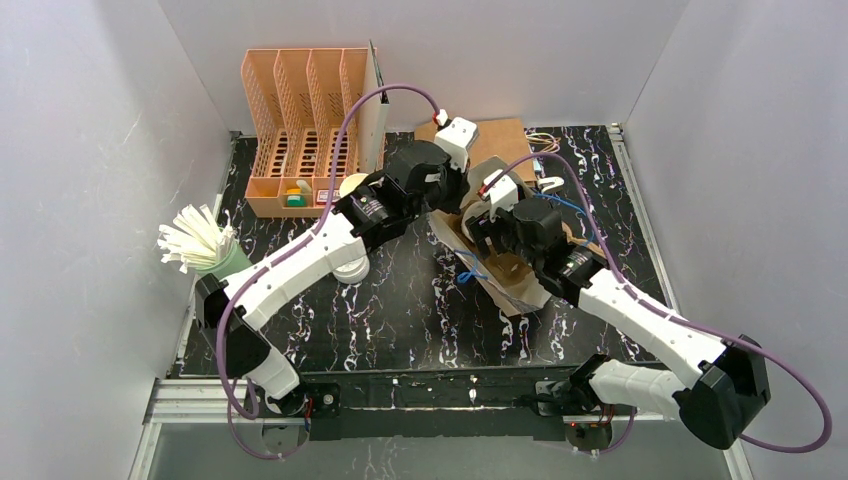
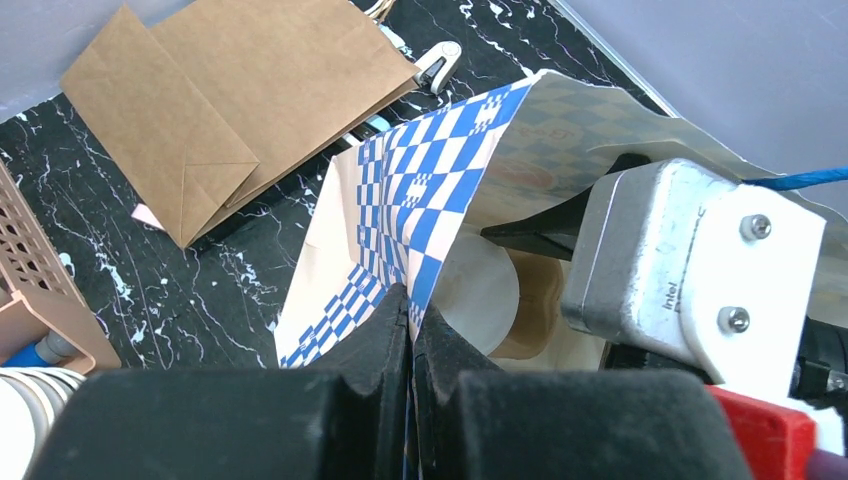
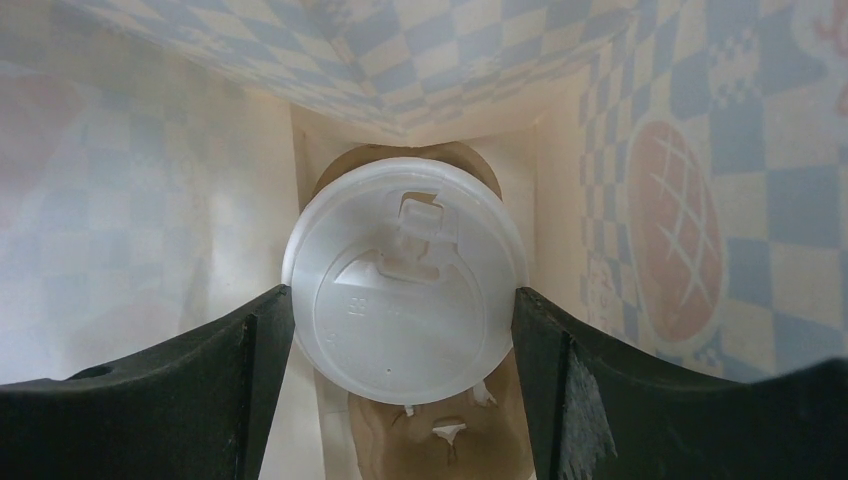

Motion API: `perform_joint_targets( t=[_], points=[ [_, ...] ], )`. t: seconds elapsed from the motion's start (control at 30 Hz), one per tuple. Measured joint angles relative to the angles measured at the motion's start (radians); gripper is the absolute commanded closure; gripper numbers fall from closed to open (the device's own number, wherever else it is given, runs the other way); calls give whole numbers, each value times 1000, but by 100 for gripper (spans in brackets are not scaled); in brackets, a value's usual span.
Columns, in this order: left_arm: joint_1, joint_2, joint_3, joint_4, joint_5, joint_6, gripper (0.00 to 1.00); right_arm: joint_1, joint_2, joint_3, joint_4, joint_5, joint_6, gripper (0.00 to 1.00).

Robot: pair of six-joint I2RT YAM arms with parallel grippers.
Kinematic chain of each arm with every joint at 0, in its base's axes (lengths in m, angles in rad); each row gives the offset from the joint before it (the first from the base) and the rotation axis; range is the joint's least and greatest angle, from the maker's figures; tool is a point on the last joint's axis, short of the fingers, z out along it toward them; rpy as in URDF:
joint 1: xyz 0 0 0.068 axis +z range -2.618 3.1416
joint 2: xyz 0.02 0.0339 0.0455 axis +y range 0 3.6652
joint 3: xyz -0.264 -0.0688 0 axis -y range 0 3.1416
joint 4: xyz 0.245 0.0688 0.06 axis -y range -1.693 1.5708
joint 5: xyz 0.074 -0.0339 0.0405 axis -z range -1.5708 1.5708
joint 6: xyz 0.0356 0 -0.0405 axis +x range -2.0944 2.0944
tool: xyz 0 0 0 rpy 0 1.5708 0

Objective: Pack the takeout coffee

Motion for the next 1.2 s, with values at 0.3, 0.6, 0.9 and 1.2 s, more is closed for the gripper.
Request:
perform_joint_targets(
  t=[0.3, 0.6, 0.9, 1.2],
  points=[
    [29, 23, 32, -5, 68, 0, 100, 0, 30, 15, 8, 53, -37, 80],
    [58, 35, 66, -29, 134, -27, 100, 0, 74, 58, -17, 74, -81, 80],
    [112, 44, 69, -42, 197, -89, 100, 1, 82, 73, -86, 70, -87, 80],
    [121, 72, 77, -58, 215, -123, 100, 1, 92, 60, -93, 63, -86, 81]
  ],
)
